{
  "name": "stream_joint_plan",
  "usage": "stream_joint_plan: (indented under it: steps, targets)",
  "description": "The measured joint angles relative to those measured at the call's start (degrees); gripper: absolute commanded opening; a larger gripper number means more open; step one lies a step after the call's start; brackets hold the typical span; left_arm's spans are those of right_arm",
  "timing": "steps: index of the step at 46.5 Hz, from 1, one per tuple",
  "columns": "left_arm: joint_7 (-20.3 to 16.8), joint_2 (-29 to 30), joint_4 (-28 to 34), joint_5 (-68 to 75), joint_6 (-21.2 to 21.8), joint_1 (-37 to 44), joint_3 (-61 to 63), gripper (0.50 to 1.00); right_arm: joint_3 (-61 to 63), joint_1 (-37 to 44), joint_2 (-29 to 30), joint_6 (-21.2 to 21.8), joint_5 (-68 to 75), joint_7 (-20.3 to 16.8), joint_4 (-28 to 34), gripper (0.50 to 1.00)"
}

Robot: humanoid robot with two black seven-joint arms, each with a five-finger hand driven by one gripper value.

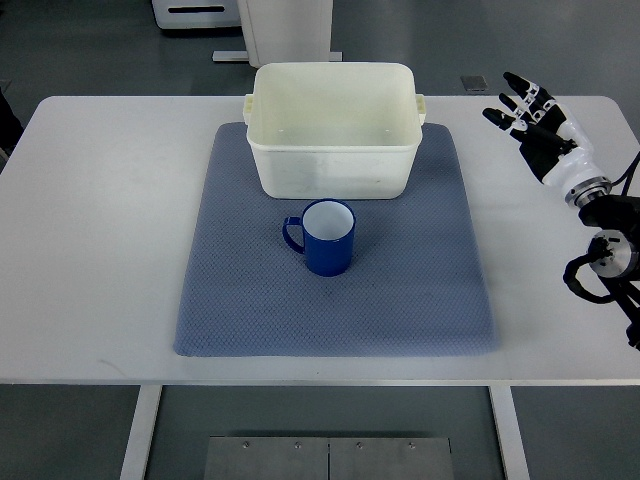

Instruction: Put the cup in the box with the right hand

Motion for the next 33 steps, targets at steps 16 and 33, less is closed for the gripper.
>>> stream_joint_plan:
  steps: [16, 33]
  targets:
    - [0.00, 0.00, 0.00, 0.00, -0.36, 0.00, 0.00, 1.000, -0.26, 0.00, 0.00, 0.00, 0.00, -0.05, 0.05, 1.000]
    - [0.00, 0.00, 0.00, -0.04, 0.01, 0.00, 0.00, 1.000, -0.27, 0.09, 0.31, 0.00, 0.00, -0.02, -0.03, 1.000]
